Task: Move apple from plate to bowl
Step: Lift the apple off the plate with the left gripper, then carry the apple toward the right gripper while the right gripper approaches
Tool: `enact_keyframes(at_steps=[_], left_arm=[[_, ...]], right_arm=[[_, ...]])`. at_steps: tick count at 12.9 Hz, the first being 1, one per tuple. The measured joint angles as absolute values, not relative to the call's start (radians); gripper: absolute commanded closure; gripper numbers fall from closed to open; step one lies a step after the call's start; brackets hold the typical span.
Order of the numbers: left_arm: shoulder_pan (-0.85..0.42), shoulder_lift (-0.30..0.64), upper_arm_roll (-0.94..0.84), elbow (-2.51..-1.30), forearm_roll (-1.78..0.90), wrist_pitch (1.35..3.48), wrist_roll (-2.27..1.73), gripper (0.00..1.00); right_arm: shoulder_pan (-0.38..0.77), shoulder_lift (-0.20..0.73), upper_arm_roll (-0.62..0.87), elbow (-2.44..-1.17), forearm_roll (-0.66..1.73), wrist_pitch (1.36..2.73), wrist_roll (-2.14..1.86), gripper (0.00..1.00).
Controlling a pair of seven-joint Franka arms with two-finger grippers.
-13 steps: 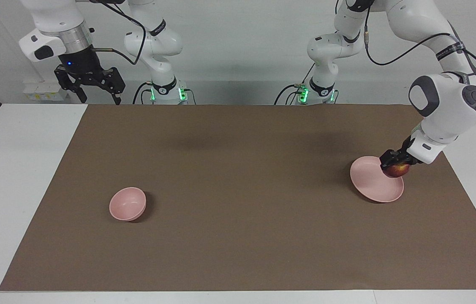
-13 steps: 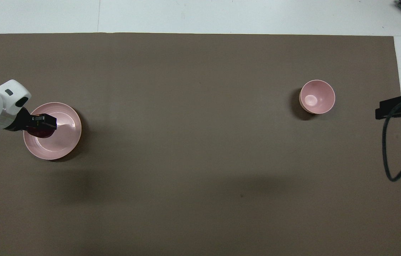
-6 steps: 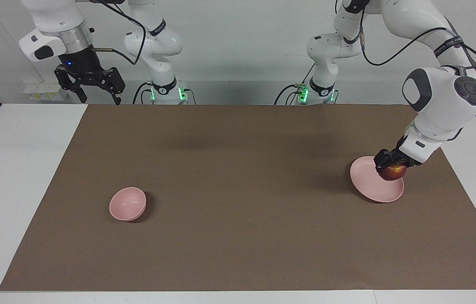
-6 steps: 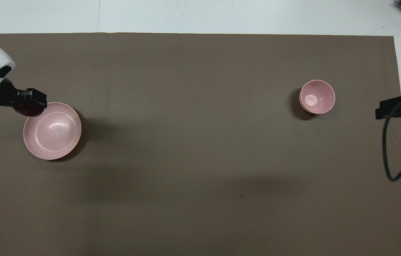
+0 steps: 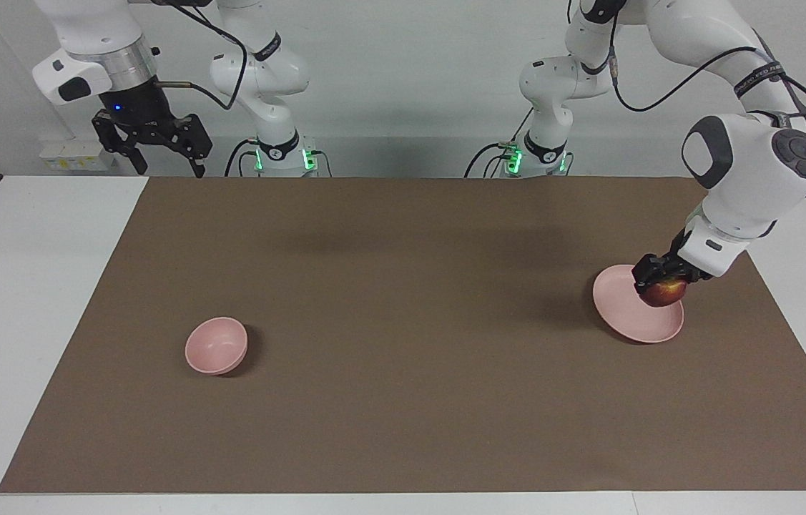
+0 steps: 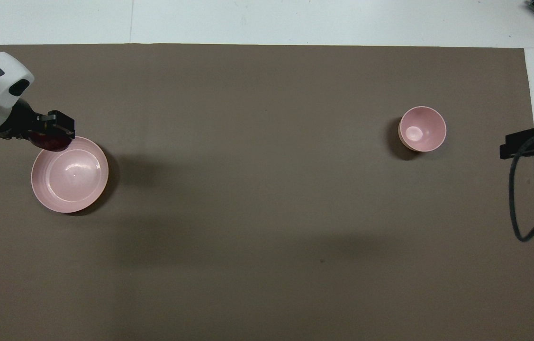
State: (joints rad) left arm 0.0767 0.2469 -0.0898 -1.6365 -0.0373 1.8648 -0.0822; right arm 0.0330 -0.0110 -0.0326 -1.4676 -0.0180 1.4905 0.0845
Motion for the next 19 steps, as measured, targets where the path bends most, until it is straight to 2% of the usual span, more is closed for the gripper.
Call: enact_keyframes(at_steps=[3, 11, 19], left_arm=[[0.072, 0.247, -0.09, -1.636, -0.129, 1.848, -0.192, 1.0], [0.066, 0.247, -0.122, -1.629, -0.611, 1.621, -0.394, 1.0], [0.037, 0.249, -0.262, -1.629, -1.045, 1.611, -0.996, 1.0]], right_arm=[[0.033, -0.011, -0.033, -1.468, -0.018, 1.49, 0.085, 0.0], [0.033, -0.011, -0.032, -1.468, -0.001, 1.484, 0.084, 0.0], [0.037, -0.009, -0.024, -1.518, 0.32, 1.565, 0.252, 0.0]])
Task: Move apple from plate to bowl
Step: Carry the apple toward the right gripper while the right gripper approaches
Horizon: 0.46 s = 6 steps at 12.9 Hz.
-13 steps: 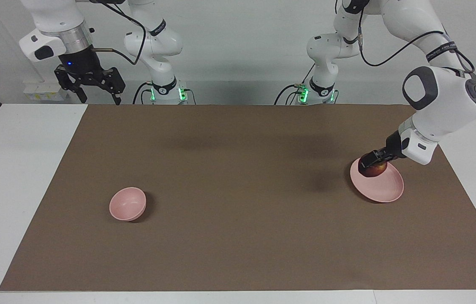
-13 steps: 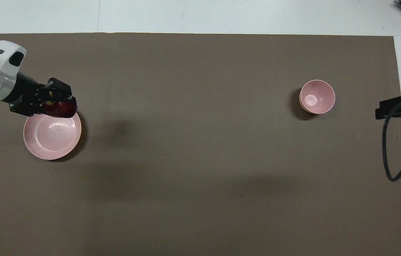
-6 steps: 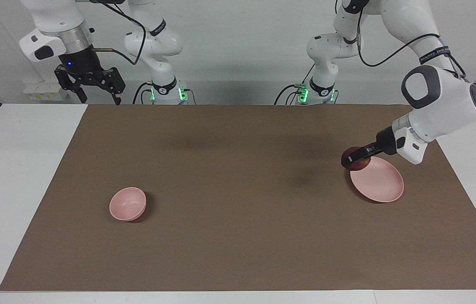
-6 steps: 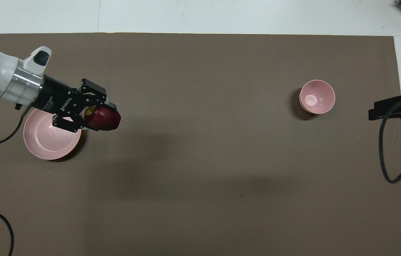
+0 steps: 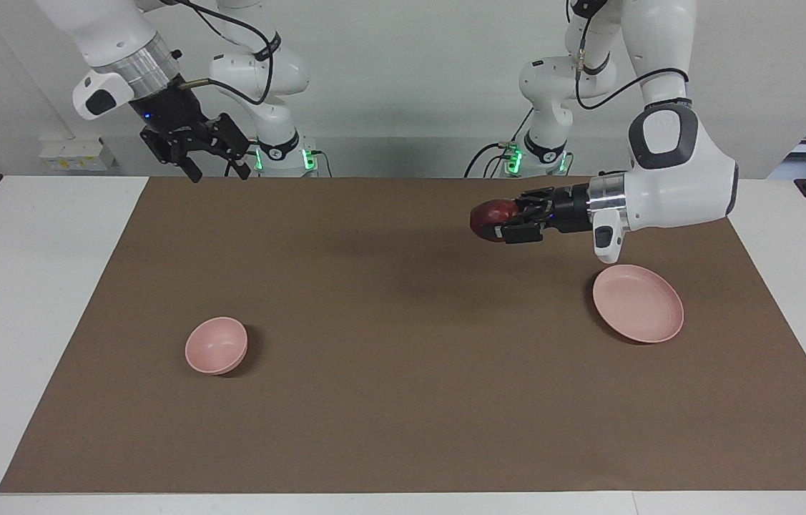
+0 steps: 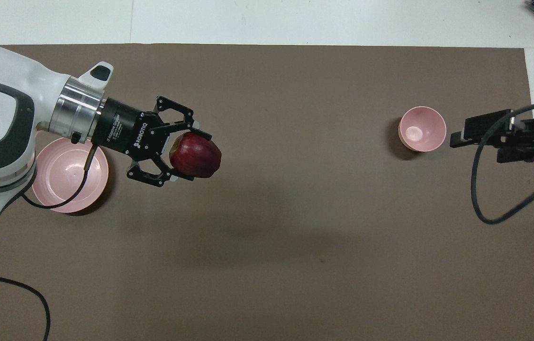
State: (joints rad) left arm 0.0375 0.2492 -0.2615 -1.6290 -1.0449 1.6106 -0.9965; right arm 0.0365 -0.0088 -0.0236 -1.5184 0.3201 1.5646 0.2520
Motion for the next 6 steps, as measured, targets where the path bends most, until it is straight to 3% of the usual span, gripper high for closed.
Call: enact_keyframes(at_steps=[6], left_arm=[[-0.053, 0.255, -0.356, -1.635, -1.296, 1.745, -1.127, 1.0]], right_arm=[[0.096, -0.058, -0.018, -1.655, 0.587, 1.672, 0.254, 0.0]])
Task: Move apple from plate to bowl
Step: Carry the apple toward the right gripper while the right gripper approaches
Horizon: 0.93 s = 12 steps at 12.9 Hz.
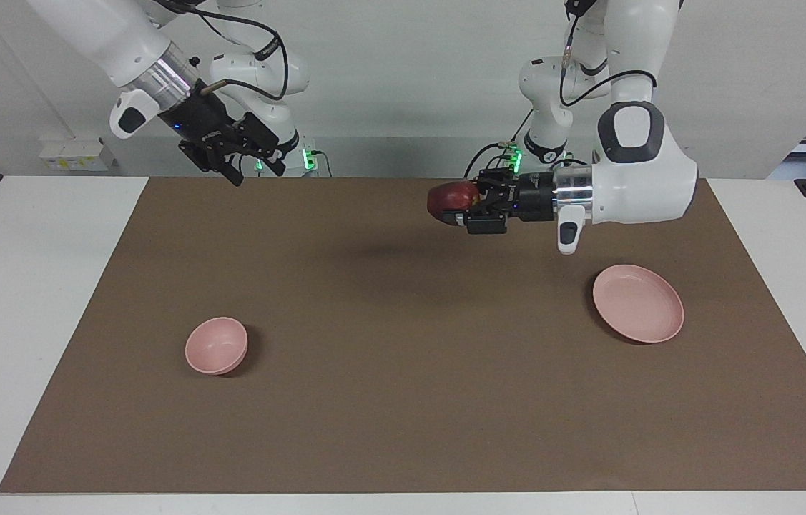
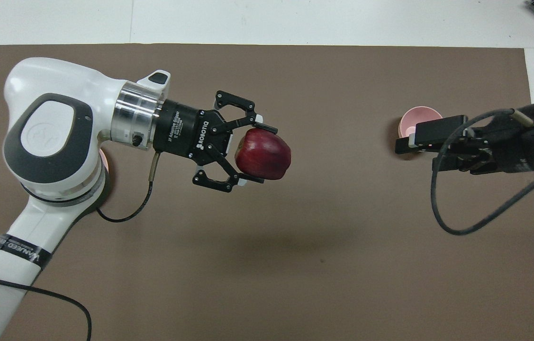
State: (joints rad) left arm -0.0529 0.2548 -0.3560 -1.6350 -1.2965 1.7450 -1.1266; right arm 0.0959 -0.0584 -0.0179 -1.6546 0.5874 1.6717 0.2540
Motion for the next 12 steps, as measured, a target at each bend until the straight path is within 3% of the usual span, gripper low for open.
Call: enact_keyframes(at_steps=[12], left_arm=[[-0.111, 0.268, -0.452, -1.699, -1.637, 1.817, -1.134, 1.0]], right_arm=[[0.125, -0.253, -0.019, -1.958, 1.038, 1.885, 0.129, 0.0]])
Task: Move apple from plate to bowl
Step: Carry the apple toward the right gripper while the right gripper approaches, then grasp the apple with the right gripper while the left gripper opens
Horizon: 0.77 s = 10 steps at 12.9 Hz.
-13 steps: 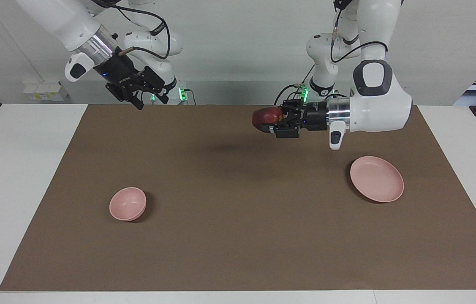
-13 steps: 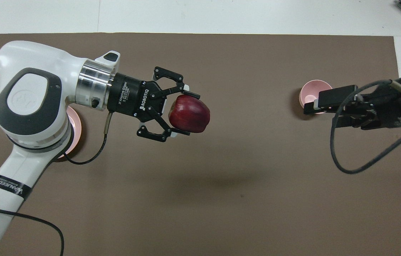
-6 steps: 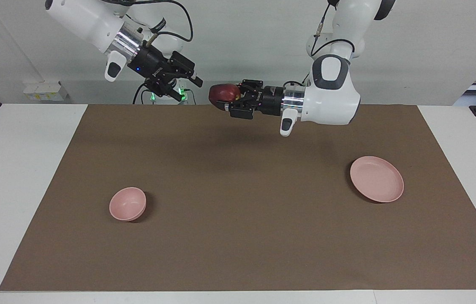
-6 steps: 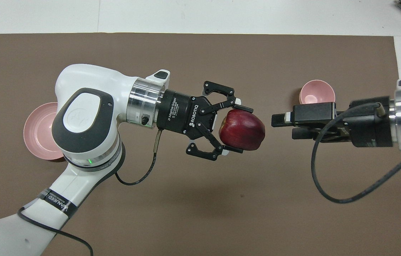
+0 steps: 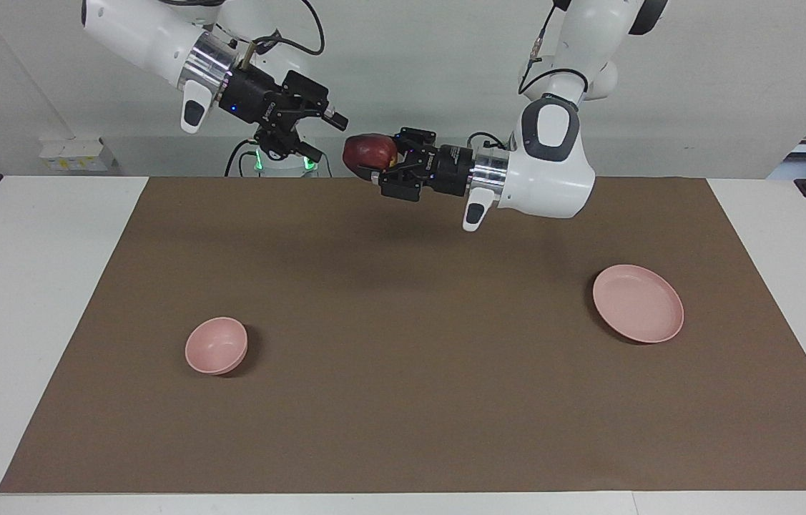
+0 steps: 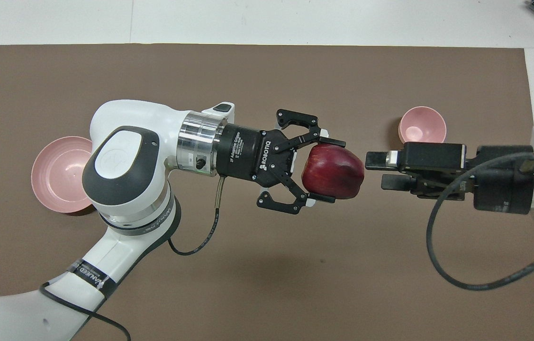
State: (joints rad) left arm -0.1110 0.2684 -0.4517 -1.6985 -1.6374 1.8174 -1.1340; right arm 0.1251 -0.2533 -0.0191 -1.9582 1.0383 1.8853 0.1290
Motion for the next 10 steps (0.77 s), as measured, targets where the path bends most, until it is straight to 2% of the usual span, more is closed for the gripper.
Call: enact_keyframes(at_steps=[5, 9, 10], left_arm=[[-0.112, 0.268, -0.49, -1.697, -1.68, 1.832, -1.134, 1.0], [-0.112, 0.268, -0.509, -1.691, -1.688, 1.865, -1.134, 1.0], [-0.112, 0.268, -0.51, -1.691, -1.688, 1.867, -1.134, 1.0]], right_arm=[[0.161, -0.262, -0.017, -2.024, 1.133, 1.995, 0.12, 0.0], [0.18, -0.267, -0.013, -2.053, 1.158, 2.009, 0.106, 0.0], [0.181, -0.272, -0.013, -2.058, 1.159, 2.009, 0.106, 0.03]])
